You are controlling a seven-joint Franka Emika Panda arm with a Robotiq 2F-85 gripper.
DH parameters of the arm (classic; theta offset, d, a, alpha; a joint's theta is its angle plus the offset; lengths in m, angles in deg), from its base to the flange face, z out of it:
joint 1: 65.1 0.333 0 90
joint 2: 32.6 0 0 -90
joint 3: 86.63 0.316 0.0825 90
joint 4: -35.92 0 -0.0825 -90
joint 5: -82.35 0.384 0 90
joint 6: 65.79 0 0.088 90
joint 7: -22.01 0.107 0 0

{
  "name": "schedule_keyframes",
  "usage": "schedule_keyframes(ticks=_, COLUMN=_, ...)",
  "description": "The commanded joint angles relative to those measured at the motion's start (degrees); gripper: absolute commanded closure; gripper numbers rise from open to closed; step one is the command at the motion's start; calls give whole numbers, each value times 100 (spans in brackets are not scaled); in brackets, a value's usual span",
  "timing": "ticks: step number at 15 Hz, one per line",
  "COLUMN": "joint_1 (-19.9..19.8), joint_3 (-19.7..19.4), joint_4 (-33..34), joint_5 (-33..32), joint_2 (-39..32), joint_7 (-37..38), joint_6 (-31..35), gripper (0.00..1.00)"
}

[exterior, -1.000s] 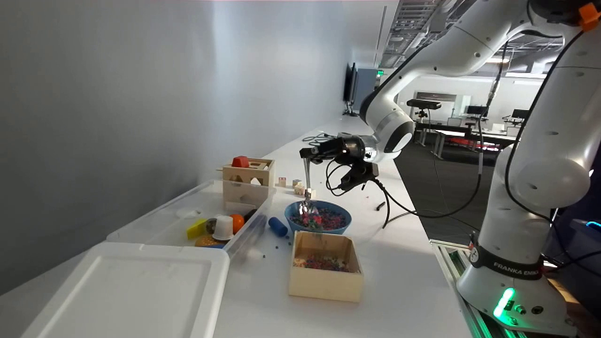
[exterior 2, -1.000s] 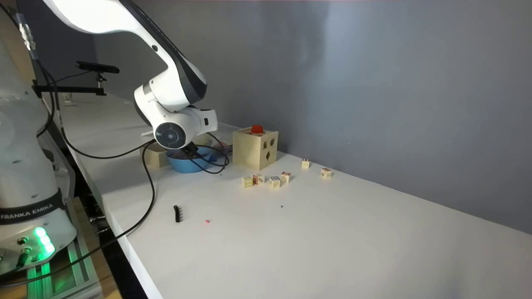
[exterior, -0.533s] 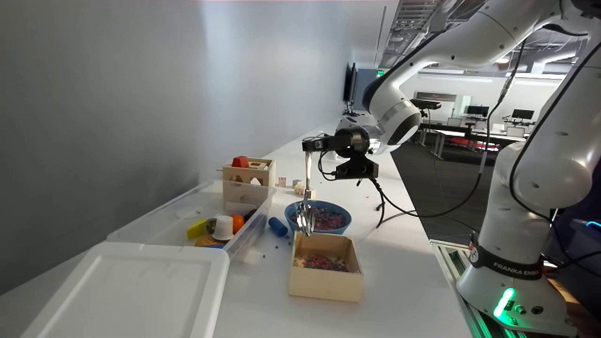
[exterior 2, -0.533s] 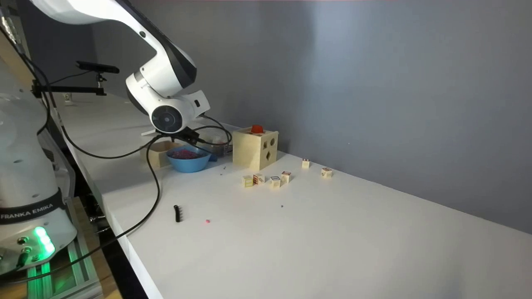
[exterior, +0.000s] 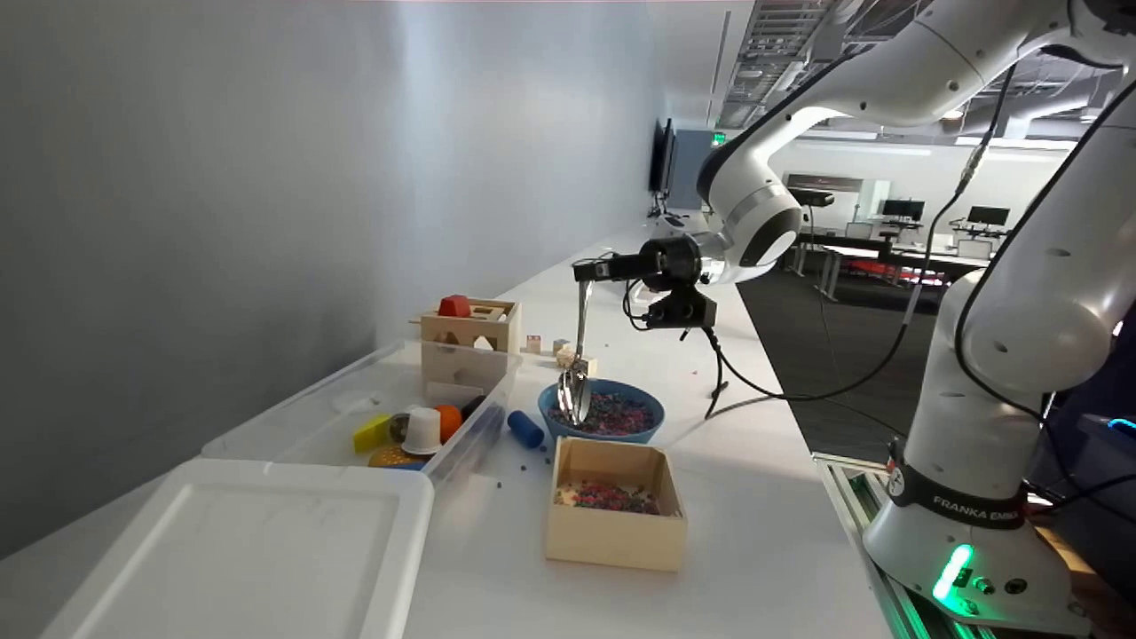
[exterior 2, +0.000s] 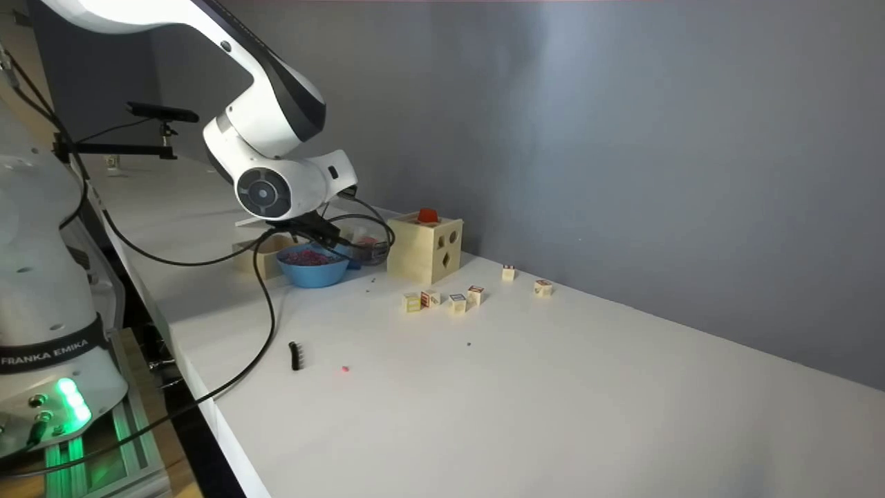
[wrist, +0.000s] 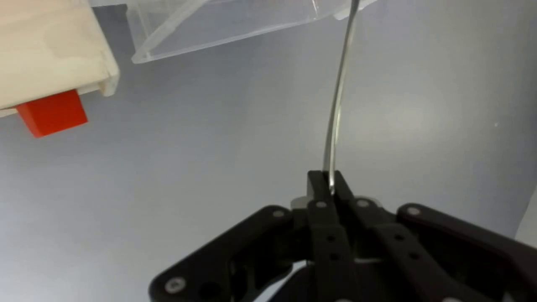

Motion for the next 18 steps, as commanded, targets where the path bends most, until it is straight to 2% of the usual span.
schedule_keyframes(ticks=1, joint_1=-176, joint_3=-125, joint_4=-9, joint_5=16, joint_2=157, joint_7=50, joint_6=224, gripper=99)
schedule_keyframes(ticks=5, joint_1=-255, joint_3=-97, joint_4=-5, joint_5=-139, joint_2=88, joint_7=112, joint_6=677, gripper=99)
schedule_keyframes(ticks=9, joint_1=-204, joint_3=24, joint_4=-11, joint_5=-204, joint_2=-16, joint_7=128, joint_6=1477, gripper=99)
schedule_keyframes(ticks=18, joint_1=-50, joint_3=17, joint_4=-16, joint_5=4, joint_2=-528, joint_7=903, joint_6=1539, gripper=99)
